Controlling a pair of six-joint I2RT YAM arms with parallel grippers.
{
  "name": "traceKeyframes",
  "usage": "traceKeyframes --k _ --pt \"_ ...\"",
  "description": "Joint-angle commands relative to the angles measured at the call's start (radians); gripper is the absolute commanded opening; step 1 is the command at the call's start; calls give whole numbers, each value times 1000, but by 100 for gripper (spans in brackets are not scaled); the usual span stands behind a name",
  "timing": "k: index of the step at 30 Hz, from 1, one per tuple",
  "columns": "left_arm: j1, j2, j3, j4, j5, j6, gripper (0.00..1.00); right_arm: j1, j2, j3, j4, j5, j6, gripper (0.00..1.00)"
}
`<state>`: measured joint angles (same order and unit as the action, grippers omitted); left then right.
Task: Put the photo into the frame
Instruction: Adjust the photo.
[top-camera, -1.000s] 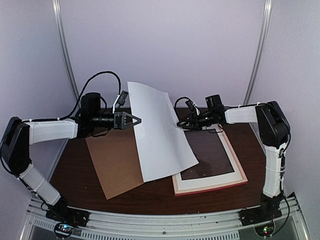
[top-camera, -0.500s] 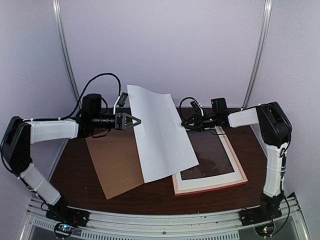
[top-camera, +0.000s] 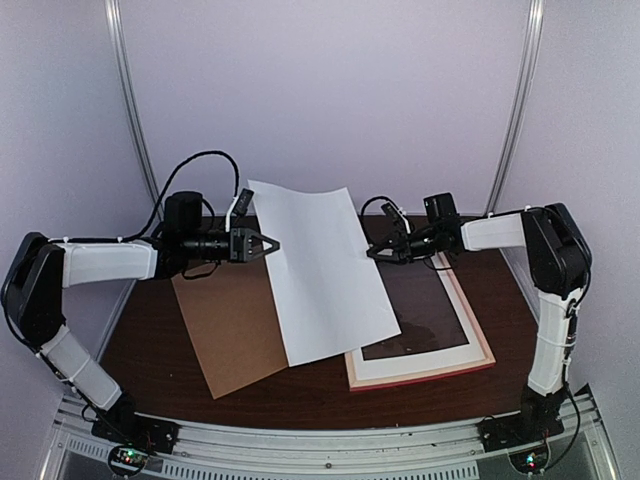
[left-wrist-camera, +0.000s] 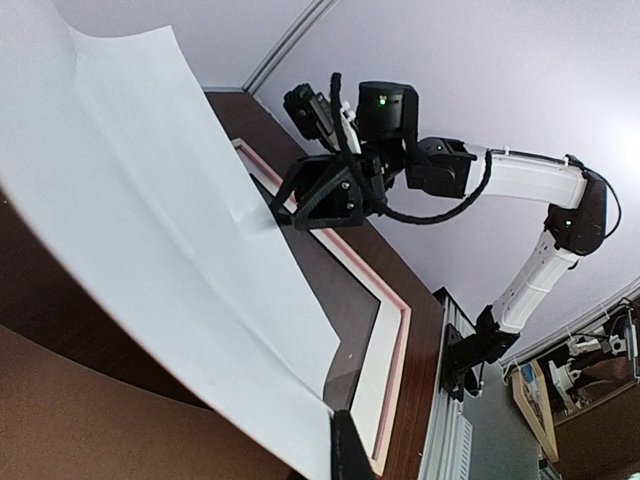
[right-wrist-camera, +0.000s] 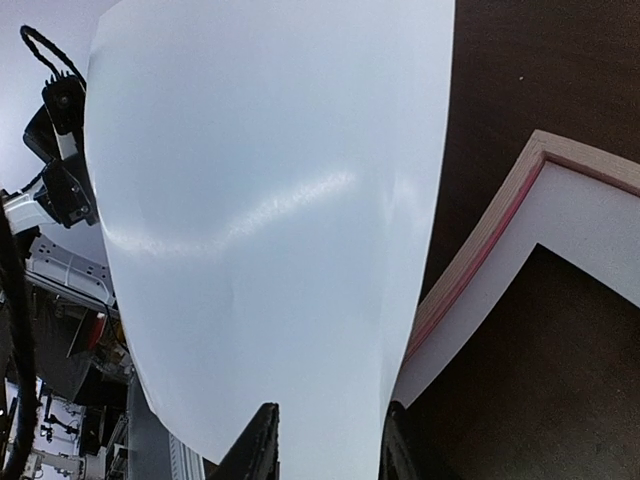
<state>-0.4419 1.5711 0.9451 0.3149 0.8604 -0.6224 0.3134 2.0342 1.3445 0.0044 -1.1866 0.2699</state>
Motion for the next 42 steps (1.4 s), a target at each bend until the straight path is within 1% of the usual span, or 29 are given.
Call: traceKeyframes --k 1,7,10,14,18,22,26,29,35,37,42 --pt "8 10 -26 197 71 -65 0 -4 -44 36 -162 21 -141 35" --pt "8 52 -41 391 124 -187 0 3 -46 32 -157 4 -139 33" --pt "8 69 -39 394 127 -201 0 4 -47 27 -138 -5 -129 32" --pt "8 70 -28 312 103 -168 0 3 -54 14 -105 -16 -107 30" --pt "8 56 4 137 52 -76 0 1 -63 13 -92 -21 -96 25" --pt "8 56 30 24 4 -28 0 -7 -69 10 -67 -17 -69 16" --pt "8 57 36 -6 -17 -15 0 -14 -77 14 -83 2 -69 8" --pt "8 57 38 -12 -18 -7 0 -17 -83 19 -113 17 -84 6" --pt "6 54 38 1 10 12 0 -19 -85 24 -148 44 -96 5" --pt "3 51 38 5 25 25 0 -19 -80 38 -190 73 -108 4" --pt "-6 55 54 -58 8 60 1 -18 -77 44 -235 128 -101 6"
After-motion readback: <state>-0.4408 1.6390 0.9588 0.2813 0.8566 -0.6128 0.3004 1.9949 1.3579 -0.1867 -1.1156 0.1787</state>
